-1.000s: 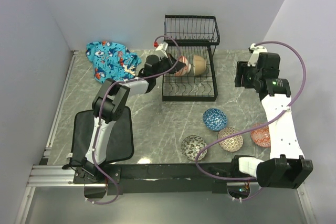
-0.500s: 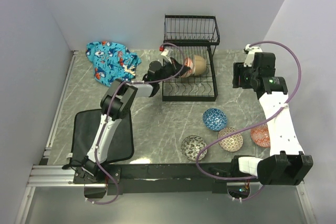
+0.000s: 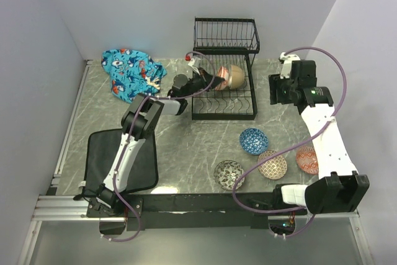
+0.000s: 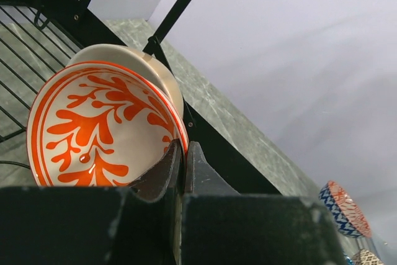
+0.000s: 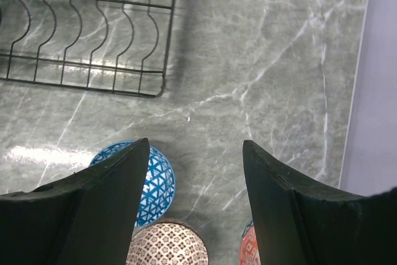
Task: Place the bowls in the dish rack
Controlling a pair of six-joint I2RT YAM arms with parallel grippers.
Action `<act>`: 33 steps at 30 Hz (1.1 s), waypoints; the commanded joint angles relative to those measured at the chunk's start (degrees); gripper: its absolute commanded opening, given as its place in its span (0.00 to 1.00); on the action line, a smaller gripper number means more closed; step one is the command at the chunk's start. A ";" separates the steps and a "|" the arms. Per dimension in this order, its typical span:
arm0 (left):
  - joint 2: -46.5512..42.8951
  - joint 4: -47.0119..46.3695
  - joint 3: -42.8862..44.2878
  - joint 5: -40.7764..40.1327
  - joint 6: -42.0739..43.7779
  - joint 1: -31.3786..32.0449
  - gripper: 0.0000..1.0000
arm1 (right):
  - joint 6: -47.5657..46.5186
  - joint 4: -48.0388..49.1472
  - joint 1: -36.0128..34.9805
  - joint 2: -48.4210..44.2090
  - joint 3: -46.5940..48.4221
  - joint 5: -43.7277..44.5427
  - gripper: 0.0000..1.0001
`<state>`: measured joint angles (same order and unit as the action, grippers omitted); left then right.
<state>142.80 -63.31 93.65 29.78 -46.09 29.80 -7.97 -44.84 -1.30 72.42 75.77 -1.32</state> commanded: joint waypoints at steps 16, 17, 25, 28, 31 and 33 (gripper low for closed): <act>5.20 -4.46 7.52 -5.16 -11.83 -0.80 0.01 | -4.60 0.19 -10.12 4.48 5.97 7.30 0.70; 5.38 -3.85 7.52 -5.69 -12.53 -0.80 0.01 | -4.69 0.28 -10.13 4.39 5.88 7.47 0.70; 5.29 -3.93 6.90 -5.87 -17.19 -0.27 0.01 | -4.60 0.72 -10.13 3.08 3.86 7.48 0.70; 5.99 -4.80 7.60 -5.26 -17.28 0.43 0.01 | -4.51 0.72 -10.21 2.90 3.34 7.21 0.70; 6.78 -5.51 7.95 -4.74 -16.15 1.13 0.01 | -4.60 0.81 -10.13 2.72 2.98 7.30 0.70; 6.96 -5.34 7.87 -4.90 -16.23 1.49 0.01 | -4.69 0.63 -10.13 2.55 2.98 7.39 0.70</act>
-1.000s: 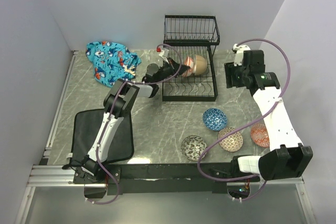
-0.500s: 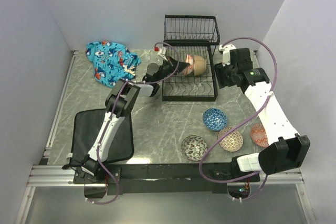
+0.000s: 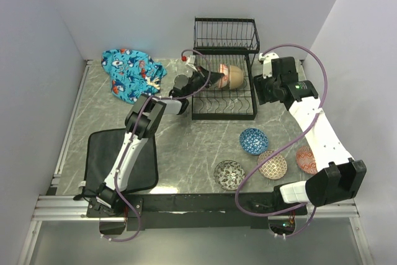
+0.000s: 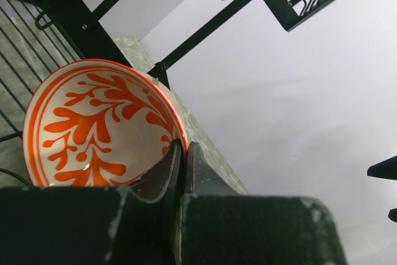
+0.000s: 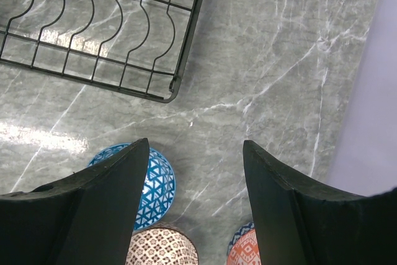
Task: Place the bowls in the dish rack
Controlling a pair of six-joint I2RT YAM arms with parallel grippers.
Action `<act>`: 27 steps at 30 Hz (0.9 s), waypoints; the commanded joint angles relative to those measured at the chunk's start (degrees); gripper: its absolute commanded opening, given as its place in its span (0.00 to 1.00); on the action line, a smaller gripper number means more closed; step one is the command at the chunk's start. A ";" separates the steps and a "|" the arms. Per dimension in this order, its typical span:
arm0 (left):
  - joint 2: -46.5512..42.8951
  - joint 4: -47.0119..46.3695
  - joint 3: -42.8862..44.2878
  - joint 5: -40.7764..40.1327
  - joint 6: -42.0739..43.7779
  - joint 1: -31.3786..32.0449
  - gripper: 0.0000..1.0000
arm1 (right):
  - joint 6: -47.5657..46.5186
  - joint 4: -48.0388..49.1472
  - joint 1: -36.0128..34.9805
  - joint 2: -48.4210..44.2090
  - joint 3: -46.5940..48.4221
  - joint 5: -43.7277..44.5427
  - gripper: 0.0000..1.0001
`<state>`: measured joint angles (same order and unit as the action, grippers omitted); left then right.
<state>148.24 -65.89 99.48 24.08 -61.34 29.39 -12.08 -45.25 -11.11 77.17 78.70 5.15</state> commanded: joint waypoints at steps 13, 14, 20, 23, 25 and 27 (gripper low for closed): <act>0.91 -1.78 0.98 -1.14 -0.10 1.64 0.19 | -0.49 1.22 -0.31 -2.28 -0.12 1.09 0.70; 0.56 -1.79 0.63 -1.14 0.08 1.64 0.20 | -0.41 1.22 -0.31 -2.20 -0.12 1.01 0.70; -1.90 0.76 -1.66 -2.19 2.19 0.58 0.28 | -0.14 1.84 -0.49 -1.67 0.76 0.56 0.70; -3.40 1.38 -2.62 -1.75 3.86 0.50 0.34 | -0.14 2.19 -0.40 -1.84 1.02 0.57 0.70; -4.89 1.99 -3.59 -2.01 4.30 0.58 0.36 | -0.05 2.19 -0.40 -2.37 0.93 0.57 0.70; -5.94 2.69 -4.73 -1.84 4.21 0.50 0.39 | 0.03 2.28 -0.40 -2.81 1.02 0.48 0.70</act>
<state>147.87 -64.14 96.49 21.58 -59.11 29.71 -12.47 -44.95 -11.11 76.62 78.59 5.37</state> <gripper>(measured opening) 0.365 0.700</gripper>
